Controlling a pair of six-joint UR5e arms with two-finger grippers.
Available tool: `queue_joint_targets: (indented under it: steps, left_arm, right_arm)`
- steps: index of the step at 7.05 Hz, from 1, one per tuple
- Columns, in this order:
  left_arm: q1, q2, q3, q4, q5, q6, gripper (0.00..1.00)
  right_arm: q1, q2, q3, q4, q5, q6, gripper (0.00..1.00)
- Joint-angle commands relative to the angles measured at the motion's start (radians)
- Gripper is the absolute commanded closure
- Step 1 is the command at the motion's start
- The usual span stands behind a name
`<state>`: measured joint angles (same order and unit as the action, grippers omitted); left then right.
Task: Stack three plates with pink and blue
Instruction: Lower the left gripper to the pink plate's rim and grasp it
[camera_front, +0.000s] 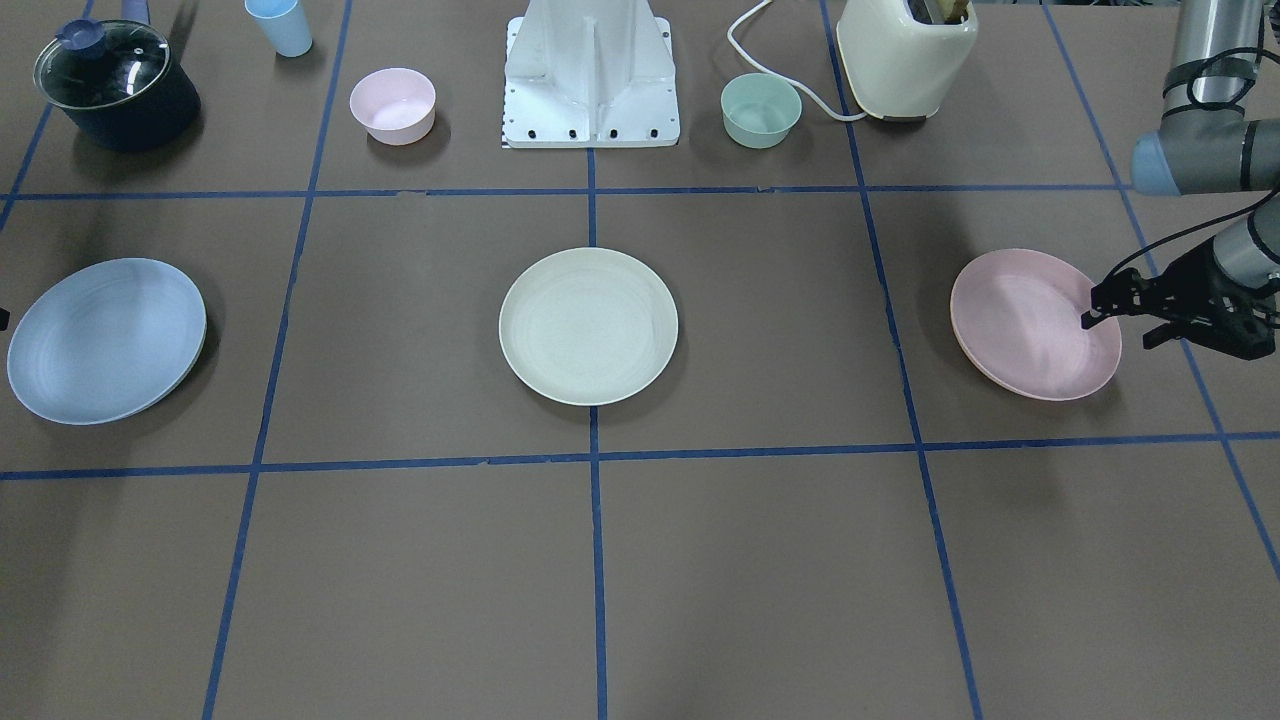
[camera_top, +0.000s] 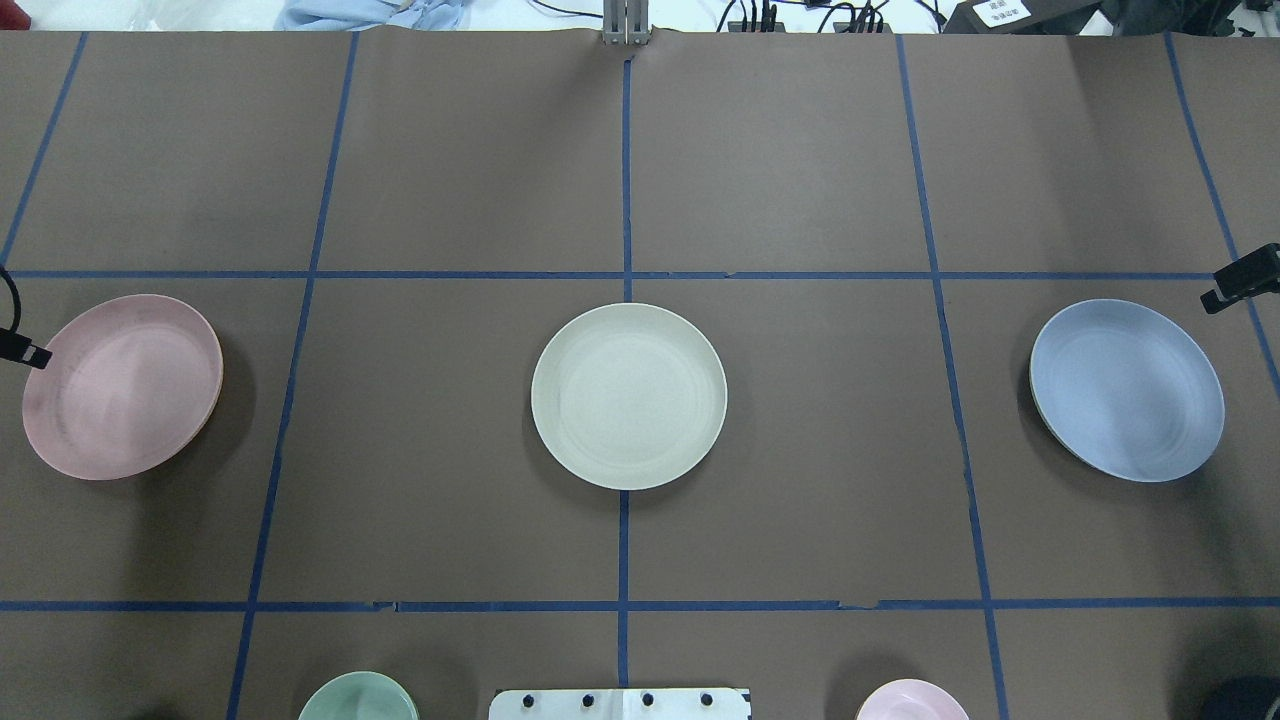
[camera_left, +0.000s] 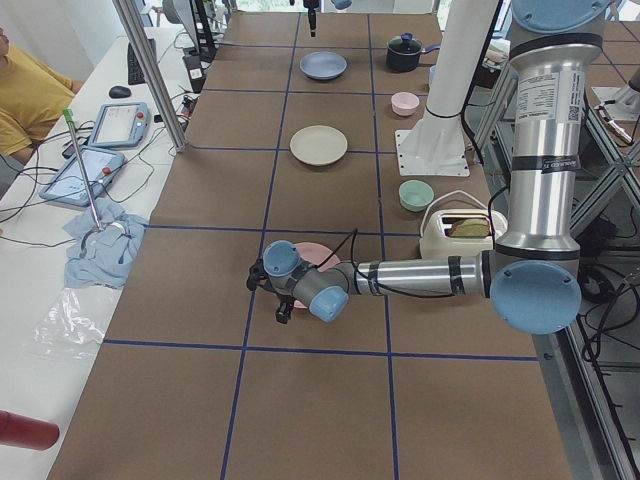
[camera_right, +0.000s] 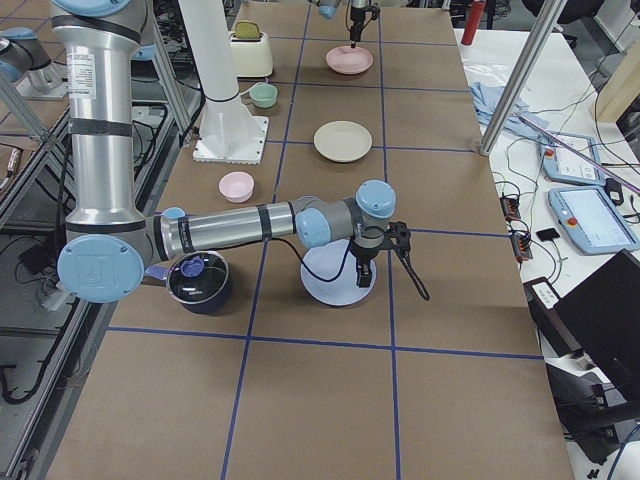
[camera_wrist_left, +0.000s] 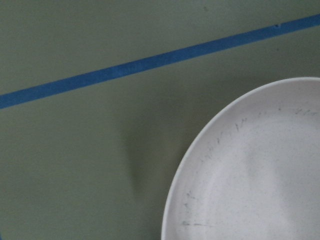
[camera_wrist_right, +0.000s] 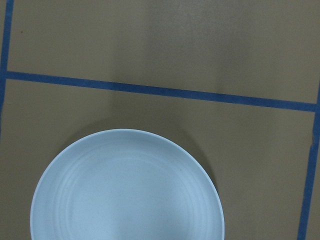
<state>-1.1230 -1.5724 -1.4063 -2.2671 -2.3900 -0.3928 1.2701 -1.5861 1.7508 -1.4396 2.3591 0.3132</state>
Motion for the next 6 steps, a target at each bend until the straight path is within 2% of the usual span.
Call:
queue_joint_targets:
  steps: [1, 2, 3, 4, 6]
  left_arm:
    - [0.006, -0.003, 0.03, -0.002, 0.002, -0.003, 0.13]
    - [0.006, -0.004, 0.035, -0.003, 0.0, -0.003, 0.29]
    - [0.006, -0.004, 0.035, -0.002, 0.0, -0.004, 0.71]
    - [0.006, -0.005, 0.035, -0.003, 0.0, -0.006, 1.0]
    - [0.006, -0.003, 0.027, -0.005, -0.001, 0.005, 1.0]
  right_arm:
    - [0.002, 0.0, 0.004, 0.001, 0.005, 0.001, 0.0]
    - [0.002, -0.003, 0.013, -0.001, 0.005, 0.003, 0.0]
    - [0.002, -0.008, 0.022, -0.001, 0.006, 0.003, 0.0]
    - [0.002, -0.008, 0.024, -0.001, 0.008, 0.003, 0.0]
    - [0.002, -0.008, 0.029, -0.001, 0.008, 0.003, 0.0]
